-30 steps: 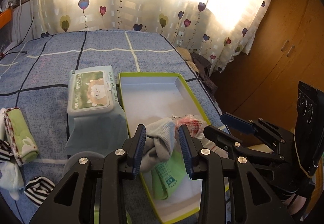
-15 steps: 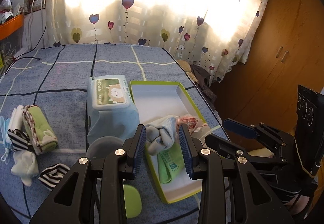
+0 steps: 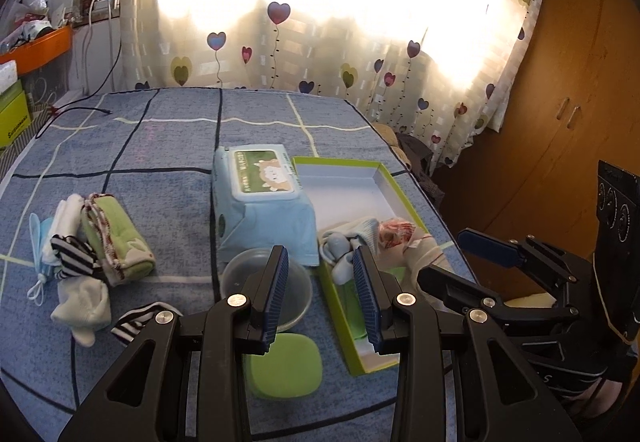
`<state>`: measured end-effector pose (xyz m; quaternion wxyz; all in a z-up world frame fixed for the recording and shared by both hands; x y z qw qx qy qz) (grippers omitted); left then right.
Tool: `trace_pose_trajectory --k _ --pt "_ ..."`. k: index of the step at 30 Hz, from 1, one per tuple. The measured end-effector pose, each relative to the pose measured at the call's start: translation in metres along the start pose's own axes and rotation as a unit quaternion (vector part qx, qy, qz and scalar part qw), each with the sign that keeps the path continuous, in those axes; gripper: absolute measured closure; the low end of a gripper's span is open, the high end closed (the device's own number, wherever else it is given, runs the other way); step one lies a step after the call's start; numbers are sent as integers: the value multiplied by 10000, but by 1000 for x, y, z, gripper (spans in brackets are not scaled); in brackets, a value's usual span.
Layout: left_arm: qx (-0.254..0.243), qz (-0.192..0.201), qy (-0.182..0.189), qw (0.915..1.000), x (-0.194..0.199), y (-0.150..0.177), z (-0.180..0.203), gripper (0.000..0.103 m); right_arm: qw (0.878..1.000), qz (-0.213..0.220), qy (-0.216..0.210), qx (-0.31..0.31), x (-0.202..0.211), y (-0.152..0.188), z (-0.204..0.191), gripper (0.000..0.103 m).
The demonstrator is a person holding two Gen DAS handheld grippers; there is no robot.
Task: Organize soft objects
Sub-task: 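Withdraw both grippers from the tray toward the items on the bed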
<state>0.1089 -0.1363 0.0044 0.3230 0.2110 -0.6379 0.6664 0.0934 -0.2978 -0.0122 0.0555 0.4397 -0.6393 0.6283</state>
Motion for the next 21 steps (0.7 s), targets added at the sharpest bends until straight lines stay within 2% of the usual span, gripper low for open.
trace_pose_trajectory --k 9,21 --pt "-1 94 -290 9995 9 8 -16 68 9991 -83 -358 208 -5 5 -30 39" --pt "73 145 -609 9980 19 24 -42 68 9974 -204 -506 479 -11 7 -59 39"
Point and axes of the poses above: each gripper's, at about its wrist camera, not at the fingertips, and x roughly against the way its jaws point, z to its right, y to its underside, the point moved 5 cm from there along -x, roughly the way its jaws point, and after that the axes turned 14 degrees about -y, right-handed, at the moved point
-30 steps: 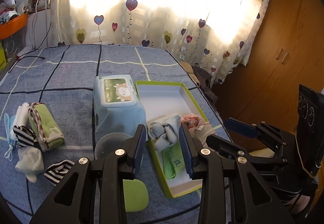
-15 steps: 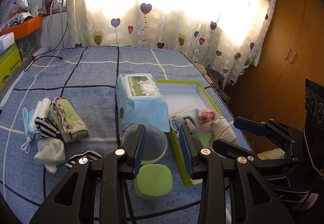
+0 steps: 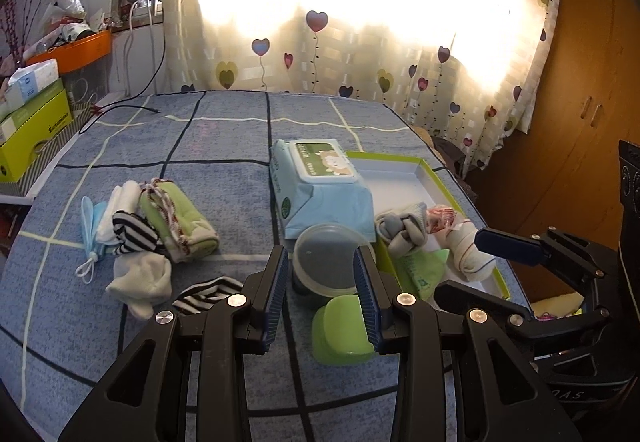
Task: Organize soft objects
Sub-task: 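Withdraw both grippers from the tray toward the items on the bed, then lower the left gripper onto the black-white striped sock and grasp it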
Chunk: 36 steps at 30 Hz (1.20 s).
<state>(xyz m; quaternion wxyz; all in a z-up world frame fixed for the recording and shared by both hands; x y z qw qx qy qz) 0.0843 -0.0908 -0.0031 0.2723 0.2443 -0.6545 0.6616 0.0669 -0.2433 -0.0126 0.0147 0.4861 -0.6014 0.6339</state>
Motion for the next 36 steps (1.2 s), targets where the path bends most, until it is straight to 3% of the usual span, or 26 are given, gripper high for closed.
trace_pose_trajectory --k 14,36 --pt "117 -113 -148 9998 5 14 -25 68 9998 -106 -63 127 -11 -1 -18 39" --pt "465 -491 -392 9969 -22 36 -78 68 9991 -298 -215 225 -33 -6 -30 39"
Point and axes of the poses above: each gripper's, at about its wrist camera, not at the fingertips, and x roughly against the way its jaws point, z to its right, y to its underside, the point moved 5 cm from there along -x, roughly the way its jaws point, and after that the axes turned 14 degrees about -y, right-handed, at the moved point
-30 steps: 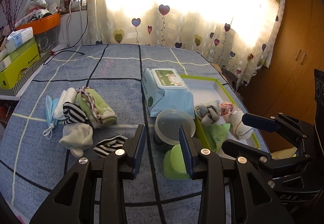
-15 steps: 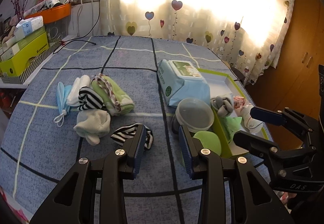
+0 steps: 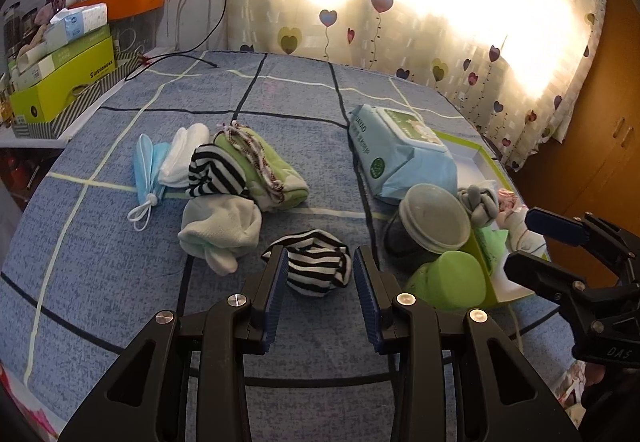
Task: Organize soft objects
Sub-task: 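Lower the left gripper onto the black-white striped sock and grasp it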
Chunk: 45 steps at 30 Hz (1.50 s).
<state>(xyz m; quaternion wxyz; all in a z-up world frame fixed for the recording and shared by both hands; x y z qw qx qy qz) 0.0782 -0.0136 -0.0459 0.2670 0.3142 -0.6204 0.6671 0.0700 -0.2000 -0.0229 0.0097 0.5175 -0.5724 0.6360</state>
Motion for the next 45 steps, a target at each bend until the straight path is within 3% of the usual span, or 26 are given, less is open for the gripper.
trace_pose_trajectory --k 7,10,19,26,27,28,29,32,40,45 --pt "-61 -197 -23 9998 -23 6 -2 67 10000 -65 -31 -9 -7 -1 4 39" --pt "-79 -312 -10 9995 -34 8 -1 55 10000 -81 -38 -13 -9 -1 5 39" --pt "-201 -599 -14 9980 -64 14 14 55 9999 -139 -66 -19 -15 -2 10 39" --pt "-355 -509 -248 9978 -71 14 23 55 9999 -143 -50 -62 -18 -4 15 39" --pt "-362 -489 -261 9978 -71 14 23 56 9999 -131 -51 -66 -18 -5 15 39" --pt "-372 -473 -278 9978 -71 14 23 63 9999 -111 -51 -75 -17 -5 16 39" --pt "-388 -453 -303 9978 -70 15 22 78 9999 -105 -46 -77 -17 -6 16 39" --pt "-326 -459 -179 9983 -66 15 18 86 9999 -61 -28 -88 -16 -8 16 39" --pt "-105 -207 110 9997 -37 15 1 87 10000 -24 -78 3 -17 -16 6 39" --pt "149 14 53 9999 -15 11 -23 87 9998 -8 -152 88 -23 -25 -5 39"
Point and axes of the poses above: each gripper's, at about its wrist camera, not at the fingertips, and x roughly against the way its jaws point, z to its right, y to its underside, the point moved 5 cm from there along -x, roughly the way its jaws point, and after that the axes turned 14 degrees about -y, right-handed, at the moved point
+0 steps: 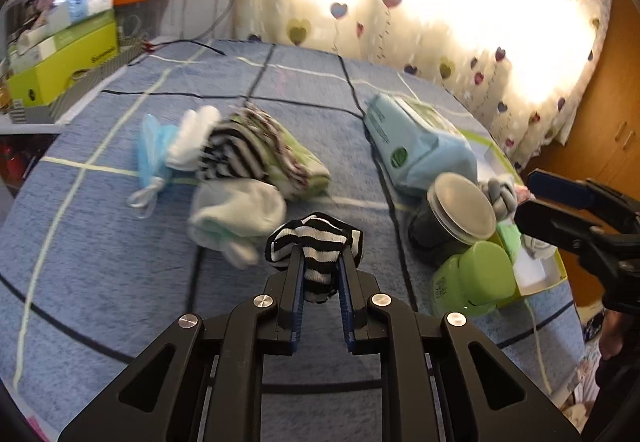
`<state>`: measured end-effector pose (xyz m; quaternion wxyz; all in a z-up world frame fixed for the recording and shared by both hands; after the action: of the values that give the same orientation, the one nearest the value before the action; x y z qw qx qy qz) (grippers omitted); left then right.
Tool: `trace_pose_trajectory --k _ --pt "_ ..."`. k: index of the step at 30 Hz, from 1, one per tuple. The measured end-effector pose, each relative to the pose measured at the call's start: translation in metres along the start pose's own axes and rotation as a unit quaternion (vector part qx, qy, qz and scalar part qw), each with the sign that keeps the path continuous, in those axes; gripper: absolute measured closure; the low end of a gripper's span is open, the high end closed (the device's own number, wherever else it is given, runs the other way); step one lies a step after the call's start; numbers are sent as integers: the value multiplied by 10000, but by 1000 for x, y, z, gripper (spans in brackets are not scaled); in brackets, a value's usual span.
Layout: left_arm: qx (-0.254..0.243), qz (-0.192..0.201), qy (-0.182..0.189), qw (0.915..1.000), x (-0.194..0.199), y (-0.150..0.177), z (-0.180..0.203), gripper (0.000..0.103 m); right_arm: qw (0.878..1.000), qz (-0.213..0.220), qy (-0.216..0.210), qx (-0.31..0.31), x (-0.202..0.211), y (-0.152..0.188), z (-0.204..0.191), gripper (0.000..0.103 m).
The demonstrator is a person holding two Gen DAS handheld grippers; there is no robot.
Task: Organize soft objects
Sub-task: 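Lower the left gripper onto the black-white striped sock and grasp it, then grasp the white knit cloth with the right gripper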
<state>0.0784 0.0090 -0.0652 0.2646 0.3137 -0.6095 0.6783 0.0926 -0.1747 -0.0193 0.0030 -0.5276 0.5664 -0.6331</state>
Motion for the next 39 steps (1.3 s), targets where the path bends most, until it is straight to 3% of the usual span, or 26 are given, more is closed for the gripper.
trace_pose_trajectory --k 14,26,39 --pt "644 264 -259 9972 17 -6 -59 87 9991 -281 -235 229 -50 -33 -25 39" --pt "1086 356 -780 9904 26 -7 -111 87 9895 -844 -1164 145 -127 -34 -69 39" --pt "1265 251 -769 9887 12 -1 -132 87 9885 -1155 -979 26 -177 -33 -72 39"
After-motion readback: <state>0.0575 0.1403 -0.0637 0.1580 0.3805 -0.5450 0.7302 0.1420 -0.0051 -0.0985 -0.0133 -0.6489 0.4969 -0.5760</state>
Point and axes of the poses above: each gripper's, at about its wrist camera, not at the fingertips, and x roughly against the way its jaws point, z to its right, y to its underside, the point moved 5 cm from there along -x, roughly the way its jaws point, and after that the axes turned 14 degrees about -y, right-handed, at the moved point
